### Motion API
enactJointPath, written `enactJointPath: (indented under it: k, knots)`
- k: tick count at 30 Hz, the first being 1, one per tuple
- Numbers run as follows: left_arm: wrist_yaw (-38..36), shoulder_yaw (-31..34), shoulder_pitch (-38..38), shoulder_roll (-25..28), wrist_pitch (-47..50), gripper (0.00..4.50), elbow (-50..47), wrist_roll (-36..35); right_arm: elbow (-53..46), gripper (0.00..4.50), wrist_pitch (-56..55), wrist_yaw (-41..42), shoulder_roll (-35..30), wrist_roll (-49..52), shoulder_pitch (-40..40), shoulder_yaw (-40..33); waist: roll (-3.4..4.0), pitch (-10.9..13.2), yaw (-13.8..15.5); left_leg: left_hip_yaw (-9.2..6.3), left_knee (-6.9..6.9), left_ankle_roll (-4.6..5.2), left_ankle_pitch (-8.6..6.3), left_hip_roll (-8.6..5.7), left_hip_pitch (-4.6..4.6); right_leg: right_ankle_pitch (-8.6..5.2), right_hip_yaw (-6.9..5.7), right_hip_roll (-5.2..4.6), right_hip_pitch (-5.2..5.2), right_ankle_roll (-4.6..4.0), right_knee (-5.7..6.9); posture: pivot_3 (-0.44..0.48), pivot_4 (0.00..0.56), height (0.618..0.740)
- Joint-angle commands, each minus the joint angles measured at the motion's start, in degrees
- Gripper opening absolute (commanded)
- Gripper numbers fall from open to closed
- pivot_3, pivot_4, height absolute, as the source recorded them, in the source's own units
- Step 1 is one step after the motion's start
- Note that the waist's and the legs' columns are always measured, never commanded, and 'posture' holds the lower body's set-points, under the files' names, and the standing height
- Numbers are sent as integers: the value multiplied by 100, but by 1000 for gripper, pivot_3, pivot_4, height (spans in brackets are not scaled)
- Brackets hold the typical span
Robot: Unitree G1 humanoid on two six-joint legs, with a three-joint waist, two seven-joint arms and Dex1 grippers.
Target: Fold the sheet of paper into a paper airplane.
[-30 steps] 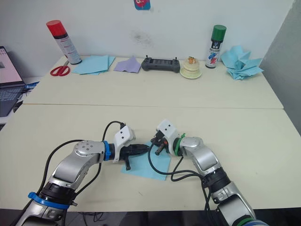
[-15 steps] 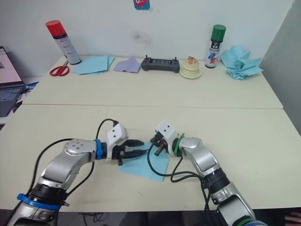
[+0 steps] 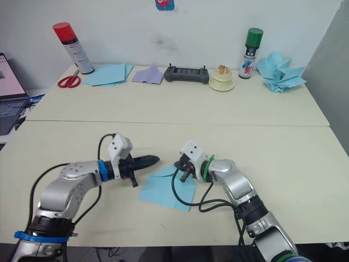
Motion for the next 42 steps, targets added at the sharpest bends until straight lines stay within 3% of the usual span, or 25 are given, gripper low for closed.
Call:
enactJointPath:
  k: [1,7,24,30,42]
  knots:
    - [286,-137,144,-135,-145,60,-339,163,-121,0,131,100,-36,24,117,79,0,0,1,-2,0,0,0,0,-2,0,-2,0,-1,0,0,0,150,740]
    - [452,-476,414,-57,-385,60,66,713,-172,0,155,160,-31,19,94,133,-1,-1,-2,-1,1,0,0,-2,2,0,0,1,-1,0,1,0,150,740]
    - [465,-621,582,-89,-491,60,-18,739,80,0,14,-37,509,-113,-116,210,1,-2,-4,3,1,0,0,-4,7,0,2,-1,3,0,1,0,150,740]
    - [473,-613,542,-77,-506,60,35,769,385,0,-3,-564,304,-444,-117,36,2,-3,-3,1,1,0,0,-3,11,0,0,-1,6,0,3,0,150,740]
    - [446,-711,370,-108,-646,60,260,855,64,0,159,-742,-277,-412,301,-296,12,-23,69,1,5,0,0,-6,24,-15,2,-2,19,27,3,0,150,740]
